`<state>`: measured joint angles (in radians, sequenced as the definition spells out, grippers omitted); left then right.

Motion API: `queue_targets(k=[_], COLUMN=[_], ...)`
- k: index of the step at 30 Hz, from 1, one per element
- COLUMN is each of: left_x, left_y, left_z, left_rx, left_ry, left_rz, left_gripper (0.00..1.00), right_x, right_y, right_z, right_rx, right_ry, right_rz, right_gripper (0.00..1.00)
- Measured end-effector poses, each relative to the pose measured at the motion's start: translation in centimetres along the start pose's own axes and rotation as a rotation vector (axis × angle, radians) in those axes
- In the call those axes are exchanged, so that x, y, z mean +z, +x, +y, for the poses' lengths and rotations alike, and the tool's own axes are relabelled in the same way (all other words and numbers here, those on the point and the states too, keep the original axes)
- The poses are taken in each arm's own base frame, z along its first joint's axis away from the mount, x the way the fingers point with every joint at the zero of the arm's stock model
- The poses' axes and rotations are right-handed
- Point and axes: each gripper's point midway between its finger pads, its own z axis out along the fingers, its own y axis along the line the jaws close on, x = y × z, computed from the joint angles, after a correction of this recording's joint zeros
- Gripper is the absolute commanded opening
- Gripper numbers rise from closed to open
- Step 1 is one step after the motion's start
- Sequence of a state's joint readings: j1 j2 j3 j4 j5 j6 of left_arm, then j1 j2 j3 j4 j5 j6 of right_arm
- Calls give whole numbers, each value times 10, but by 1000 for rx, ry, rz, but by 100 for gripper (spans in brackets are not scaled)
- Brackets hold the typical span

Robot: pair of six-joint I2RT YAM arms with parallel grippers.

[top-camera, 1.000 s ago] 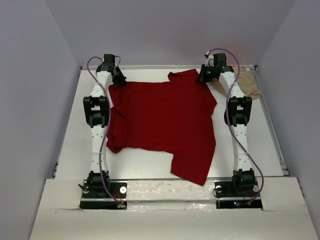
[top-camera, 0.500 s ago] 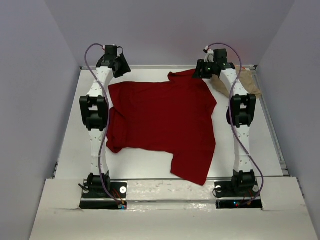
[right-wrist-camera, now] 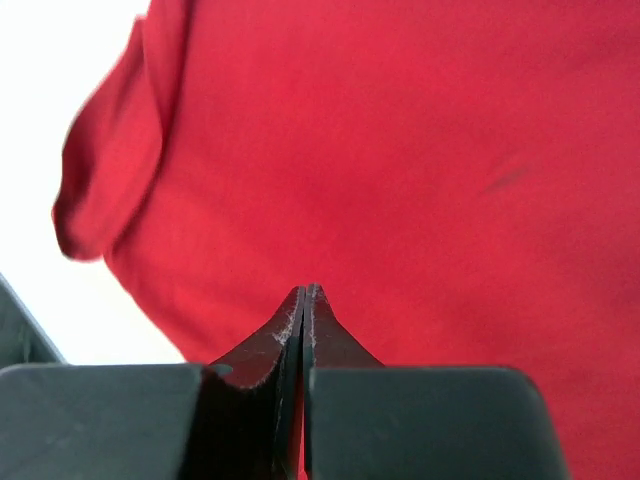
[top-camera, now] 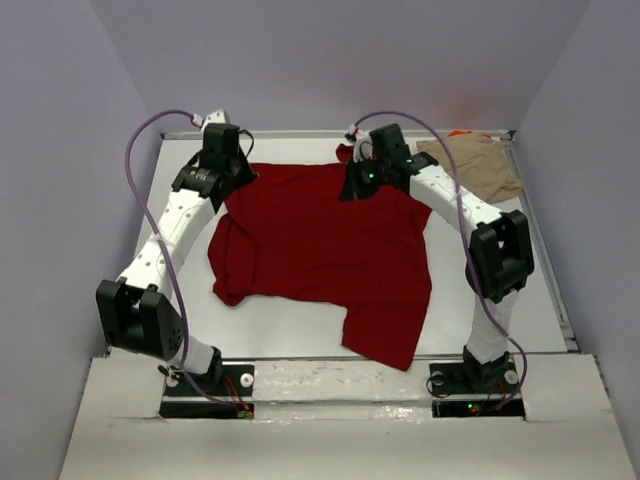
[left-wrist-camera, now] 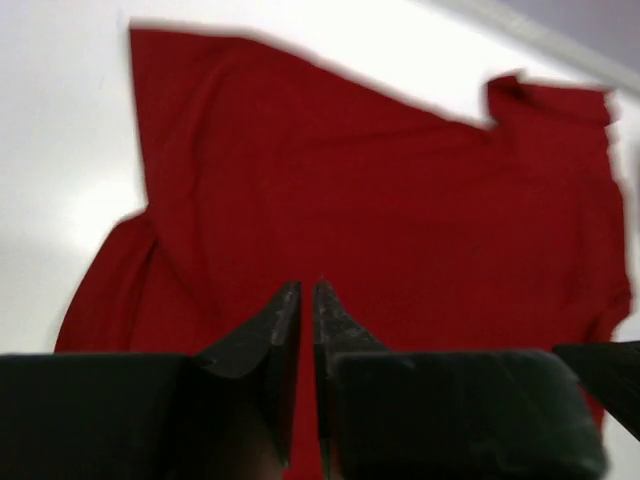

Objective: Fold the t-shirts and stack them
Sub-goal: Flatten the tshirt out

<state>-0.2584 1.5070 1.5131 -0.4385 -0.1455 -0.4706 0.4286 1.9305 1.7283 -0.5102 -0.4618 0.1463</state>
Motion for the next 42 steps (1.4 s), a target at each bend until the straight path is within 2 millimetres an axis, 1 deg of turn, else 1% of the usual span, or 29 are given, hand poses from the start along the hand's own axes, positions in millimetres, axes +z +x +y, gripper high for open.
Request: queue_targets(k=[1, 2, 3, 5, 6, 8, 9, 10, 11, 12, 13, 15, 16, 17, 18, 21, 22, 25, 28, 31, 33, 34, 37, 38, 41, 42], left_x=[1, 3, 8, 11, 11, 9, 8, 9, 8, 7, 5, 0, -4, -9, -12, -21, -25, -37, -45, -51, -54, -54, -55, -55, -51, -50], left_y=[18, 35, 56, 92, 105, 120, 122, 128, 132, 137, 141, 151, 155, 160, 162, 168, 173, 194, 214, 229, 243, 247, 272, 276, 293, 295], left_z=[13, 25, 40, 68, 80, 98, 104, 110, 118, 121, 121, 117, 116, 112, 109, 99, 94, 81, 76, 81, 90, 94, 116, 121, 138, 140], left_rx=[8, 13, 21, 46, 61, 99, 109, 126, 156, 181, 200, 246, 262, 287, 302, 357, 386, 463, 519, 553, 592, 603, 673, 684, 742, 748], left_ry=[-37, -72, -120, -211, -249, -330, -363, -396, -444, -469, -479, -490, -493, -494, -498, -521, -530, -540, -555, -595, -638, -653, -743, -763, -849, -860], left_rz=[27, 64, 103, 179, 213, 257, 265, 282, 289, 305, 314, 342, 355, 371, 379, 396, 399, 425, 461, 490, 523, 534, 596, 609, 653, 654], left_gripper=[8, 2, 0, 0, 0, 2, 2, 7, 9, 12, 15, 16, 27, 31, 34, 34, 35, 35, 34, 32, 31, 31, 30, 30, 30, 31], right_x=[6, 14, 24, 31, 35, 38, 38, 38, 37, 34, 31, 26, 23, 21, 19, 14, 12, 6, -4, -14, -26, -33, -53, -59, -86, -96], right_y=[15, 33, 58, 84, 101, 117, 117, 117, 116, 115, 110, 102, 97, 94, 91, 85, 83, 76, 67, 57, 48, 45, 36, 35, 27, 22], right_z=[6, 13, 22, 32, 42, 52, 53, 51, 48, 44, 39, 32, 28, 25, 20, 9, 5, -5, -12, -12, -7, -2, 13, 17, 36, 43], right_rx=[7, 13, 19, 28, 24, 9, 7, 1, -5, -9, -15, -22, -22, -20, -16, -3, 3, 16, 24, 21, 14, 9, -4, -8, -28, -39], right_ry=[-11, -21, -36, -49, -62, -70, -68, -56, -40, -20, -1, 28, 42, 53, 62, 89, 97, 115, 129, 131, 127, 122, 94, 87, 54, 43], right_rz=[35, 79, 137, 201, 241, 274, 275, 270, 263, 257, 241, 216, 203, 194, 184, 166, 160, 143, 114, 82, 49, 34, -11, -23, -78, -102], right_gripper=[0, 4, 17, 20, 20, 22, 23, 23, 24, 24, 24, 24, 24, 24, 24, 24, 24, 24, 24, 24, 24, 24, 24, 24, 24, 25])
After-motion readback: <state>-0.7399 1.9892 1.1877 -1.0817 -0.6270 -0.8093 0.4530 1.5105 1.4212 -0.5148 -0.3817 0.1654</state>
